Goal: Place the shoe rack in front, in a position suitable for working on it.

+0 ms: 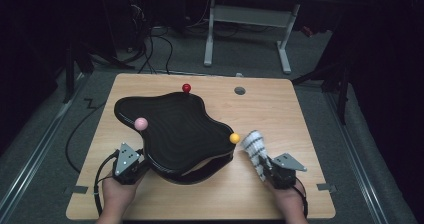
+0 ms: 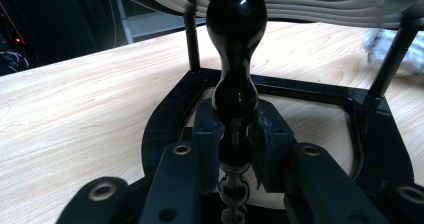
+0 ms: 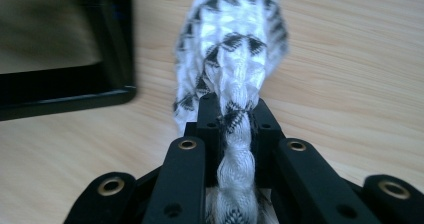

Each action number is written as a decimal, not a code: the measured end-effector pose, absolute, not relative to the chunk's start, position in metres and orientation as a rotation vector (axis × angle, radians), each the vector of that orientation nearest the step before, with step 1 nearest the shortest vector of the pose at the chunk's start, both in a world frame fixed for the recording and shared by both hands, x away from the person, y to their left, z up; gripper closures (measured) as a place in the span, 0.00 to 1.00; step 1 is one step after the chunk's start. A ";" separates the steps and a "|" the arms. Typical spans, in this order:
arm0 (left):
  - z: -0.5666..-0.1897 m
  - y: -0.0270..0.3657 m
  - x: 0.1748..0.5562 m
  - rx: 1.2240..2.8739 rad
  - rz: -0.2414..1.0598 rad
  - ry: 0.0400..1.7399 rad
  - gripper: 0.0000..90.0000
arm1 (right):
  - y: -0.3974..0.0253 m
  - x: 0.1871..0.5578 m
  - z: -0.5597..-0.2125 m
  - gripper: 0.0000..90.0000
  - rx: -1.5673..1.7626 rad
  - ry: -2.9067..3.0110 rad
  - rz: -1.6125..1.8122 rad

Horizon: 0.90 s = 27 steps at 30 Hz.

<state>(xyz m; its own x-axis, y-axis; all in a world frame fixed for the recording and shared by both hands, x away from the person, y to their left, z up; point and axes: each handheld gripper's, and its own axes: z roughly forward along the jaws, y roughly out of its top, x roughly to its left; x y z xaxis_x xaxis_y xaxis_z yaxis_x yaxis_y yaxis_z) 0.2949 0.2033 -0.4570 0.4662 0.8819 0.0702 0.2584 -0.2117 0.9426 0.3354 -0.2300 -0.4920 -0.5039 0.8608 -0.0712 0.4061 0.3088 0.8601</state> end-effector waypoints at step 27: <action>-0.458 0.204 0.291 1.730 0.798 0.968 0.83 | -0.182 0.335 -0.490 0.90 0.997 2.165 1.203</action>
<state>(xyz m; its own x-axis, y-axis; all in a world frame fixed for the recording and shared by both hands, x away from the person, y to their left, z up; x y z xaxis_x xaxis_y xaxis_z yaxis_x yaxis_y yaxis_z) 0.2914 0.2039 -0.4581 0.4709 0.8783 0.0820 0.2481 -0.2211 0.9432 0.3353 -0.1815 -0.4895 -0.6272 0.7773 -0.0504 0.3679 0.3527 0.8604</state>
